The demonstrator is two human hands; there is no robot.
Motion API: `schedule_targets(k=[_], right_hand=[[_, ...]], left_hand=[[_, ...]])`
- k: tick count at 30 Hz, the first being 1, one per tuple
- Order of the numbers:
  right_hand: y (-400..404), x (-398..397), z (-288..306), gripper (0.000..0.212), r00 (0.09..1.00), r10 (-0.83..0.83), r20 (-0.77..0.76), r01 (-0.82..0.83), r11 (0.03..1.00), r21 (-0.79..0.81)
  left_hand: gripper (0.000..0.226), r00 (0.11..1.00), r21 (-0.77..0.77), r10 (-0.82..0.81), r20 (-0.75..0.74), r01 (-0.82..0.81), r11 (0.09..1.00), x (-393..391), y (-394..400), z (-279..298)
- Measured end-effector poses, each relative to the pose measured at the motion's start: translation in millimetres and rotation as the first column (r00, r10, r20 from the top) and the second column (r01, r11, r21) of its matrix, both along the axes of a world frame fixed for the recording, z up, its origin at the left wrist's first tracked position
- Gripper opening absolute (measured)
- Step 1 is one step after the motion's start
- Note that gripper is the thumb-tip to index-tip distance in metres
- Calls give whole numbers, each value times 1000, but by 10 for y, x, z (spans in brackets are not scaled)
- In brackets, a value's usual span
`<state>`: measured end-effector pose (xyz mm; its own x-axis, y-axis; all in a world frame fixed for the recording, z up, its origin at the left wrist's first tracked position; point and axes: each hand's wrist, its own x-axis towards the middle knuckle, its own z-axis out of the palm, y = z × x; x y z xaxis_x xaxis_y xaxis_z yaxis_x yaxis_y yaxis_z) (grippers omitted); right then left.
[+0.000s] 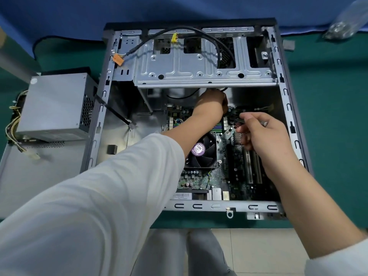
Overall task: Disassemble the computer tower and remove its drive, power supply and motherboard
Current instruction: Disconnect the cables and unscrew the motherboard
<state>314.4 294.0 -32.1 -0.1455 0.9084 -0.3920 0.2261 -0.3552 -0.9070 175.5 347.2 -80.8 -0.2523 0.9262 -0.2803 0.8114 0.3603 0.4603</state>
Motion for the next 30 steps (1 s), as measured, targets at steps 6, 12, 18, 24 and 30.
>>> schedule_targets(k=[6,12,18,24,30], right_hand=[[-103,-12,209,8,990,104,-97,-94,991,97],[-218,-262,501,14,921,342,-189,-306,932,192],[-269,-972,829,19,878,477,45,-459,812,361],[-247,-1576,1044,20,813,517,268,-580,676,454],[-281,-1942,1019,23,797,526,297,-603,656,453]], left_hand=[[14,981,114,2,195,-24,993,-257,-478,377],[10,716,86,143,683,-273,958,-597,-1202,764],[4,355,11,211,911,-531,848,-1108,-1527,1211],[4,364,21,245,899,-593,805,-1594,-1609,1411],[3,361,-5,299,884,-631,776,-1907,-1679,1363]])
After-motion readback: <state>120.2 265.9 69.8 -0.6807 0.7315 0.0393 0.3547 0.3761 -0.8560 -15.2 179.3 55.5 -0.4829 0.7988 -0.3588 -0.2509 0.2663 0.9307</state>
